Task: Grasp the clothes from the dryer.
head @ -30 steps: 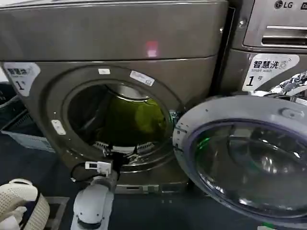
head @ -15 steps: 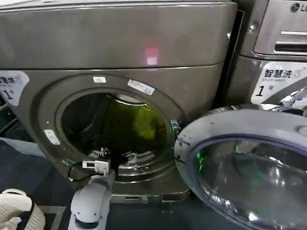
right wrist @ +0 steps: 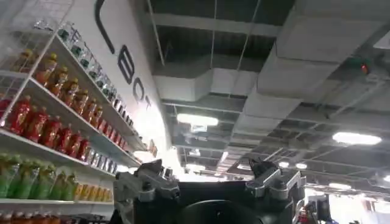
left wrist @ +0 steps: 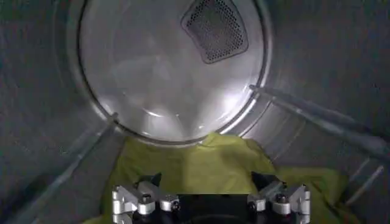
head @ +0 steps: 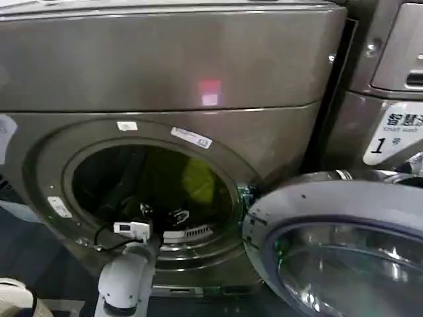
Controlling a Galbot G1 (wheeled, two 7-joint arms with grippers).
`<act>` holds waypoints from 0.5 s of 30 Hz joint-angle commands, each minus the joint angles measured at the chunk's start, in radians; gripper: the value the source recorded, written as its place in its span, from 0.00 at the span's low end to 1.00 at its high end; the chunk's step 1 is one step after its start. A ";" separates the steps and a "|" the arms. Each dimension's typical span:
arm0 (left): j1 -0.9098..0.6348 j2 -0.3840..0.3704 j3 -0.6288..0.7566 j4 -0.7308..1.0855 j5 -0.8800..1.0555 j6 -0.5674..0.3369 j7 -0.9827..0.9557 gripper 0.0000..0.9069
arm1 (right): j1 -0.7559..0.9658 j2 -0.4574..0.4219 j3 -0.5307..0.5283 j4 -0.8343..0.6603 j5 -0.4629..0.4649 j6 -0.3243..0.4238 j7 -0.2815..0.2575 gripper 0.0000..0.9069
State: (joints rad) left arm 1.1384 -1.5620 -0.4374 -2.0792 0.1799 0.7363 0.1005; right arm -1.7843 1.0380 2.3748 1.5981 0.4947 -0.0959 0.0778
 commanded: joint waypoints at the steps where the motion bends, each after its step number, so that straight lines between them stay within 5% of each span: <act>1: -0.108 -0.009 0.000 0.182 0.063 -0.005 -0.049 1.00 | 0.004 0.001 -0.005 0.001 0.002 0.004 -0.008 1.00; 15: -0.584 -0.020 -0.014 0.748 -0.042 -0.162 -0.067 1.00 | 0.000 -0.001 -0.009 -0.004 0.004 0.011 -0.018 1.00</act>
State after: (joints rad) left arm 0.8303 -1.5804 -0.4508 -1.6839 0.1963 0.7307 0.0500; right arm -1.7833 1.0386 2.3658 1.5958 0.4982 -0.0874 0.0635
